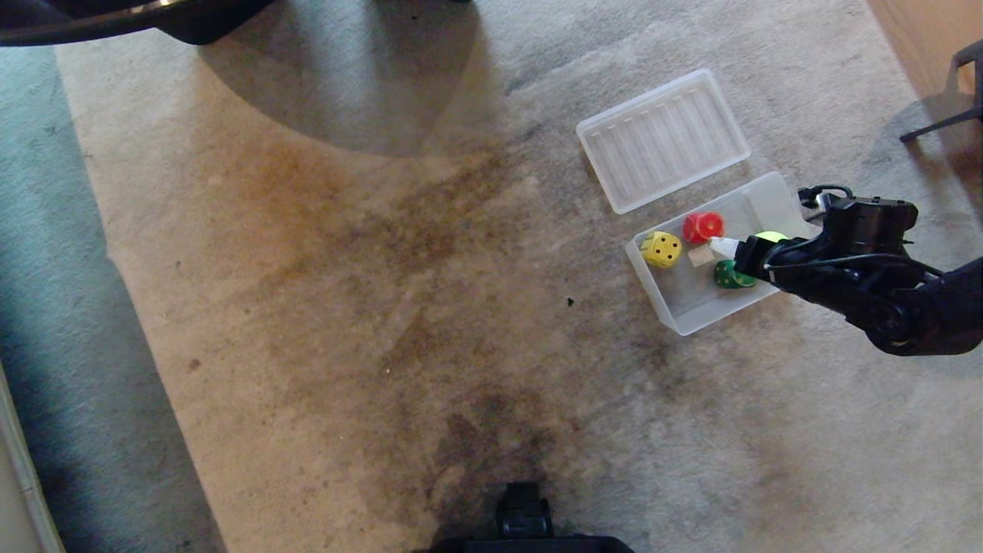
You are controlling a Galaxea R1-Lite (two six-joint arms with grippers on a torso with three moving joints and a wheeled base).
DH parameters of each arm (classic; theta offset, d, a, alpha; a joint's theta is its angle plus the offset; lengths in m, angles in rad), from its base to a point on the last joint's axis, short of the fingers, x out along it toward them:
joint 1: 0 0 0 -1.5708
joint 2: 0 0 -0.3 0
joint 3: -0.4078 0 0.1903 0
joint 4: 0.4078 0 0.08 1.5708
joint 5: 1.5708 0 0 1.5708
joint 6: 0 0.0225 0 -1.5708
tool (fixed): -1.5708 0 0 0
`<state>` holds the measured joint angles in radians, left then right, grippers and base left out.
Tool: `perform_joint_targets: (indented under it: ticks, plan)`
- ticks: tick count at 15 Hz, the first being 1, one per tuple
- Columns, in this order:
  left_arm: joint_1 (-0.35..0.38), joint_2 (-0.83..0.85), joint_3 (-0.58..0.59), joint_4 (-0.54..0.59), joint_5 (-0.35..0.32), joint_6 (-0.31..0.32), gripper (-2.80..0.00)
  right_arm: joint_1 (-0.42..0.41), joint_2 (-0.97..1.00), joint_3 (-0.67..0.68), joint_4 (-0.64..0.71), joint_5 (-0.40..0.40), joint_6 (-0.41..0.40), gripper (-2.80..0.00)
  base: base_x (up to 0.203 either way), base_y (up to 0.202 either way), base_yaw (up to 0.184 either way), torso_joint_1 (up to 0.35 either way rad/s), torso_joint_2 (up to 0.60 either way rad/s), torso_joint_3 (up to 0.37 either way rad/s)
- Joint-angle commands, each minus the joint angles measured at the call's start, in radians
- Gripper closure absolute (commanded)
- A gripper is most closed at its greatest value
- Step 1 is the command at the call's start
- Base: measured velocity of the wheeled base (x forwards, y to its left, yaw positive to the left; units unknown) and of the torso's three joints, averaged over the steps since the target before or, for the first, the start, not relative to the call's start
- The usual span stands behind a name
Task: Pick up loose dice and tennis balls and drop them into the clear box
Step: Put the toys in the box, then pick up the ball on the table
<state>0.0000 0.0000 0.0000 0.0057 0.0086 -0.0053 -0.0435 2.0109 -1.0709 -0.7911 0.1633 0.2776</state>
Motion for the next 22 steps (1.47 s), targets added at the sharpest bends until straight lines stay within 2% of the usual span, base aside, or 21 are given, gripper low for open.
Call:
perform_joint_targets:
  ticks: [1, 3, 6, 12, 16, 18, 20, 22]
  plan:
    - [0.000, 0.000, 0.000, 0.000, 0.001, -0.001, 0.00, -0.012, -0.078, 0.045, 0.015, 0.010, 0.001, 0.00, 0.000, 0.000, 0.000, 0.000, 0.00, 0.000]
    - [0.000, 0.000, 0.000, 0.000, 0.001, -0.001, 0.00, -0.034, -0.223, 0.160, 0.071, 0.033, -0.011, 0.00, 0.000, 0.000, 0.000, 0.000, 0.00, 0.000]
    - [0.000, 0.000, 0.000, 0.000, 0.001, -0.001, 0.00, -0.062, -0.560, 0.360, 0.207, 0.061, -0.060, 0.00, 0.000, 0.000, 0.000, 0.000, 0.00, 0.000]
    - [0.000, 0.000, 0.000, 0.000, 0.001, -0.001, 0.00, -0.076, -1.244, 0.617, 0.704, 0.071, -0.280, 0.00, 0.000, 0.000, 0.000, 0.000, 0.00, 0.000]
    - [0.000, 0.000, 0.000, 0.000, 0.001, -0.001, 0.00, -0.073, -1.638, 0.744, 1.009, 0.061, -0.359, 0.00, 0.000, 0.000, 0.000, 0.000, 0.00, 0.000]
    - [0.000, 0.000, 0.000, 0.000, 0.001, -0.001, 0.00, -0.071, -1.734, 0.854, 1.023, 0.008, -0.379, 0.00, 0.000, 0.000, 0.000, 0.000, 0.00, 0.000]
    - [0.000, 0.000, 0.000, 0.000, 0.001, -0.001, 0.00, -0.069, -1.734, 0.950, 0.930, -0.049, -0.409, 0.00, 0.000, 0.000, 0.000, 0.000, 0.00, 0.000]
    - [0.000, 0.000, 0.000, 0.000, 0.001, -0.001, 0.00, -0.068, -1.733, 0.967, 0.961, -0.048, -0.422, 0.00, 0.000, 0.000, 0.000, 0.000, 0.00, 0.000]
